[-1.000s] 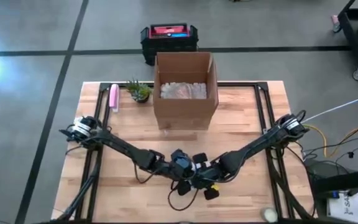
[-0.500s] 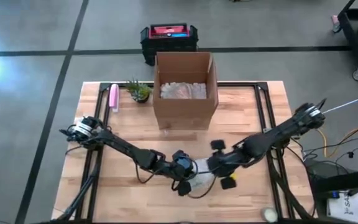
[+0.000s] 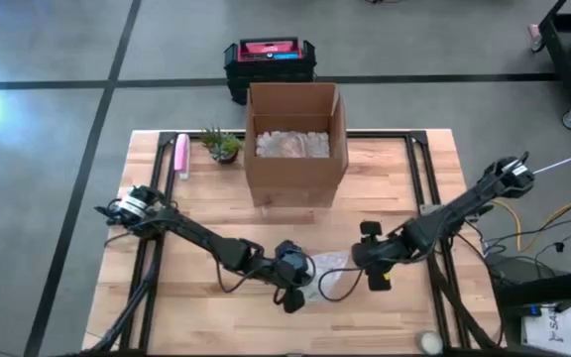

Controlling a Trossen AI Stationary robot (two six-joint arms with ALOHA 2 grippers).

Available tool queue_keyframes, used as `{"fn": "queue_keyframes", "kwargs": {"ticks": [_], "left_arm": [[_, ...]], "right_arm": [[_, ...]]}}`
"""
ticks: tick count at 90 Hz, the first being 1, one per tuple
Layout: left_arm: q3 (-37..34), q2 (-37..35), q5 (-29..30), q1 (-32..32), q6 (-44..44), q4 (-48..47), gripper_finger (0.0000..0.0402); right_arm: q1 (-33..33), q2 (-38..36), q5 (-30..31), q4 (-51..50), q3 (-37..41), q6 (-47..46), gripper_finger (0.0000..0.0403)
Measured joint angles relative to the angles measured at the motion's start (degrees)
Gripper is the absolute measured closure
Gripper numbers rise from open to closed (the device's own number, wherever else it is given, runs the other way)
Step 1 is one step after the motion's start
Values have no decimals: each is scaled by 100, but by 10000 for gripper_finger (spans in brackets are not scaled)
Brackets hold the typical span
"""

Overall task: Wrap mug
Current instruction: Put the wrapped gray mug into the cardboard box

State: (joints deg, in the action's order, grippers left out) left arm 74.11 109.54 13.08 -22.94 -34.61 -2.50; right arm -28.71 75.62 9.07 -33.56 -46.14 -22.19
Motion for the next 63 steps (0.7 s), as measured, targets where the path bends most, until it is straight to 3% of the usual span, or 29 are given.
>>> {"fn": "queue_keyframes", "kwargs": {"ticks": [20, 35, 55, 63], "left_arm": [[-2, 4, -15, 7, 0, 39, 402], [-2, 7, -22, 7, -12, 93, 402], [-2, 7, -33, 24, -42, 105, 402], [-2, 7, -39, 42, -44, 107, 402]], "right_arm": [[11, 182, 786, 1210, -1, 732, 287], [0, 246, 845, 2431, -9, 1336, 319], [-42, 358, 98, 3820, -20, 1680, 390], [-42, 576, -94, 4149, -18, 1681, 399]]}}
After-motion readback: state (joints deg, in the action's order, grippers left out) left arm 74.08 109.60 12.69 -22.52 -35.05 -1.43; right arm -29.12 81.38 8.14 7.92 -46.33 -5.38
